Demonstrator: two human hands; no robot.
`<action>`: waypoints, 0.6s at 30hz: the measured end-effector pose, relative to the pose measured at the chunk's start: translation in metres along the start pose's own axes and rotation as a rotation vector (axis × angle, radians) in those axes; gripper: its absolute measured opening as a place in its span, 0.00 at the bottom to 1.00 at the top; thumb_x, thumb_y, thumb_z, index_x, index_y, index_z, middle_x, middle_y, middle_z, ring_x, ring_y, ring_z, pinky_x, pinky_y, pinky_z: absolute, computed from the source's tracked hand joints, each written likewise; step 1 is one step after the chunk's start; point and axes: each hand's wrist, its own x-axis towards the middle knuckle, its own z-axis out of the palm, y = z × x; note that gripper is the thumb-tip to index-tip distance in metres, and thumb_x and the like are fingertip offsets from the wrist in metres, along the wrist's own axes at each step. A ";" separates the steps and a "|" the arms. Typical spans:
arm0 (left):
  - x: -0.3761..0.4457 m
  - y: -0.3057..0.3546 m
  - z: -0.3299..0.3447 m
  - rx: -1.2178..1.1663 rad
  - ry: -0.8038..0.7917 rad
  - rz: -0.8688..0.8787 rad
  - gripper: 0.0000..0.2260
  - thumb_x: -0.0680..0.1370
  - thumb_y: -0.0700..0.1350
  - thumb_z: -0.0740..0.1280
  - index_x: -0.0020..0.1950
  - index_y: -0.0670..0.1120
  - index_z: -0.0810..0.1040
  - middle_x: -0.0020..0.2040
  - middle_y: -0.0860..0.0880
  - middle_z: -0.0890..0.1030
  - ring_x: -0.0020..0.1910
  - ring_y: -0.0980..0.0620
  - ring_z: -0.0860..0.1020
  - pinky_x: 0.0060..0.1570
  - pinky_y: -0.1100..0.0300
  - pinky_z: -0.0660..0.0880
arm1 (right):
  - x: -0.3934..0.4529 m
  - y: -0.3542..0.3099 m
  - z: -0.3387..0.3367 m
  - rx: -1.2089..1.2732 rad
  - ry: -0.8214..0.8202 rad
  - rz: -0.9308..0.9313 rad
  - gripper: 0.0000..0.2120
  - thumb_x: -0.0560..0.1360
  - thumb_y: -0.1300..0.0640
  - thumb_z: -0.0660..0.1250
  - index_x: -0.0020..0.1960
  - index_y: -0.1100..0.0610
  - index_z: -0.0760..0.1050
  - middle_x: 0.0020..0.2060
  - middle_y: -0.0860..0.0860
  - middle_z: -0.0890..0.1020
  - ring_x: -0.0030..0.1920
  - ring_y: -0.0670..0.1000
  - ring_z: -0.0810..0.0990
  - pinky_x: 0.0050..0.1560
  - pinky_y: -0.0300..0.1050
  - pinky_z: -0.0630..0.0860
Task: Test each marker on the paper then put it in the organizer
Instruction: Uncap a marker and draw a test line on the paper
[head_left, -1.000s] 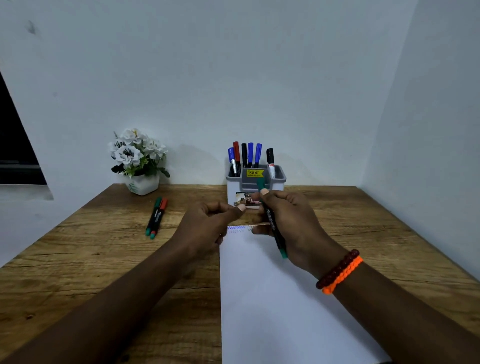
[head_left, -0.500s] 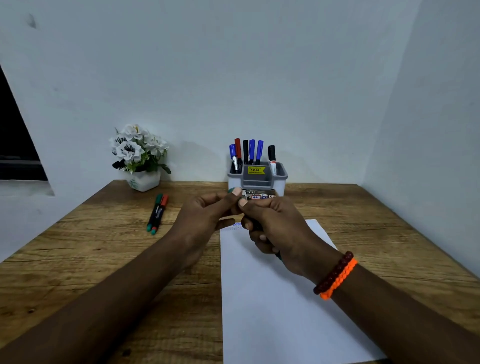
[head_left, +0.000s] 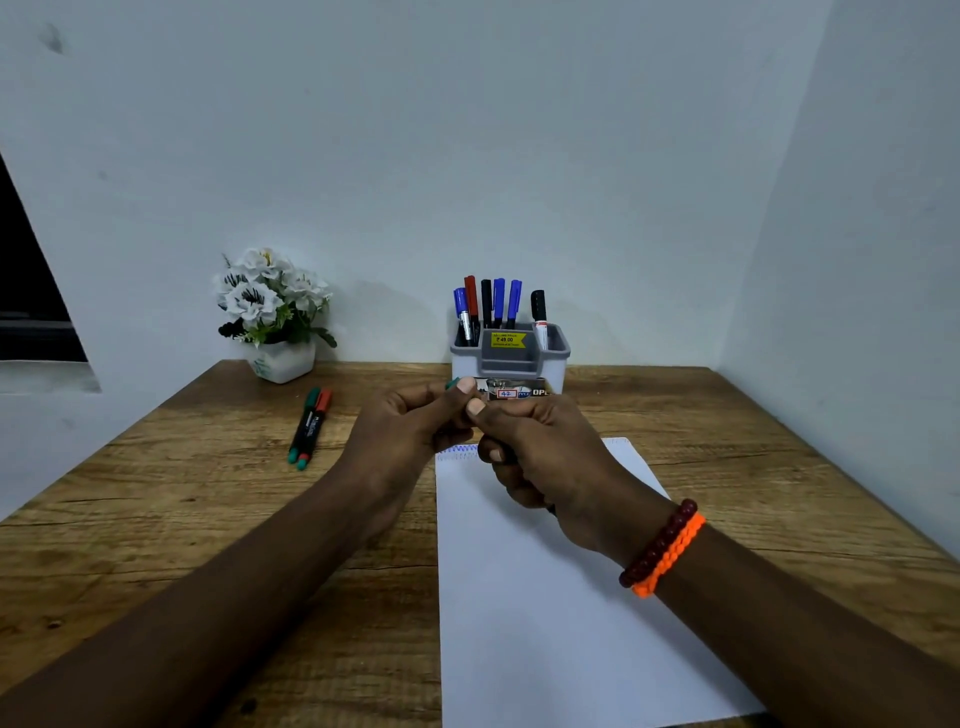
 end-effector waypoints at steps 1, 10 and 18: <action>0.000 0.000 -0.001 -0.001 0.002 0.001 0.16 0.78 0.48 0.71 0.54 0.35 0.84 0.53 0.36 0.85 0.59 0.36 0.82 0.65 0.42 0.76 | -0.001 0.000 0.000 -0.001 0.002 0.002 0.14 0.84 0.47 0.69 0.46 0.53 0.86 0.28 0.50 0.71 0.24 0.46 0.62 0.26 0.36 0.57; 0.002 0.005 -0.002 -0.051 0.095 -0.006 0.12 0.80 0.47 0.69 0.51 0.37 0.83 0.48 0.41 0.86 0.52 0.45 0.84 0.60 0.46 0.79 | 0.003 -0.005 -0.009 -0.127 -0.039 0.045 0.15 0.80 0.46 0.75 0.60 0.54 0.80 0.34 0.54 0.81 0.26 0.48 0.71 0.23 0.38 0.63; 0.010 0.007 -0.019 0.285 0.248 0.219 0.08 0.83 0.44 0.64 0.50 0.43 0.82 0.37 0.48 0.82 0.39 0.51 0.80 0.39 0.54 0.78 | 0.019 -0.026 -0.059 -0.022 0.061 -0.050 0.09 0.83 0.67 0.62 0.56 0.61 0.80 0.41 0.61 0.84 0.33 0.56 0.82 0.28 0.45 0.75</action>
